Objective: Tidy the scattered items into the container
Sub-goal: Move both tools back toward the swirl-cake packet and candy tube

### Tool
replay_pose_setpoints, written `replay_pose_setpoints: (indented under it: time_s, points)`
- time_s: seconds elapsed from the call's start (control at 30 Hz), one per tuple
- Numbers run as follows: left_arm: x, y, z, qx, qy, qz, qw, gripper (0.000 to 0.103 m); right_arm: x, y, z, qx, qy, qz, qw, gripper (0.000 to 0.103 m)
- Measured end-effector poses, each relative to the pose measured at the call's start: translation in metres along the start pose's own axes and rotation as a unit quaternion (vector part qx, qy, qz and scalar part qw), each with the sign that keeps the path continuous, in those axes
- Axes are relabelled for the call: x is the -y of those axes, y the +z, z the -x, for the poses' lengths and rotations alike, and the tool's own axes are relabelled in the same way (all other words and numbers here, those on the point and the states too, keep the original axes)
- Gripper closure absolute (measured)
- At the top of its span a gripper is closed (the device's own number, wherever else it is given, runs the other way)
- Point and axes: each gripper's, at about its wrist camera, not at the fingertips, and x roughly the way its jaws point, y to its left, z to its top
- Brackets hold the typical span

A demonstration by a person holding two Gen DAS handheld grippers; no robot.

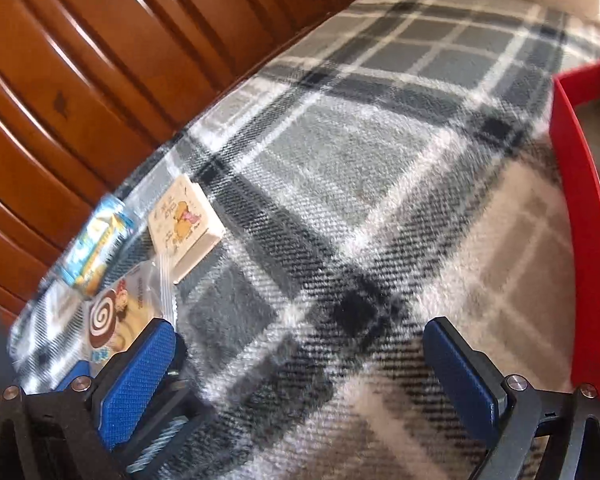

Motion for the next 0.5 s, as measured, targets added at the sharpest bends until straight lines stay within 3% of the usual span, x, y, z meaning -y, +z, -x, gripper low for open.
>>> replay_pose_setpoints:
  time_s: [0.17, 0.27, 0.3, 0.37, 0.43, 0.5]
  points:
    - [-0.043, -0.008, -0.003, -0.015, -0.041, 0.057, 0.9974, 0.0, -0.031, 0.018, -0.004, 0.003, 0.015, 0.064, 0.998, 0.0]
    - [-0.073, -0.016, -0.003, -0.019, -0.004, 0.078, 0.9968, 0.0, -0.064, 0.033, -0.014, -0.006, 0.044, 0.116, 0.992, 0.0]
    - [-0.086, -0.02, -0.003, -0.022, -0.008, 0.094, 0.9953, 0.0, -0.076, 0.037, -0.018, -0.003, 0.056, 0.125, 0.991, 0.0]
    - [-0.105, -0.024, 0.0, -0.015, -0.043, 0.125, 0.9911, 0.0, -0.097, 0.045, -0.028, 0.005, 0.071, 0.135, 0.988, 0.0]
    - [-0.106, -0.026, 0.002, -0.009, -0.057, 0.122, 0.9908, 0.0, -0.122, 0.05, -0.043, 0.008, 0.085, 0.169, 0.982, 0.0]
    - [-0.1, -0.028, 0.004, -0.007, -0.047, 0.109, 0.9929, 0.0, -0.144, 0.052, -0.064, -0.012, 0.087, 0.214, 0.973, 0.0]
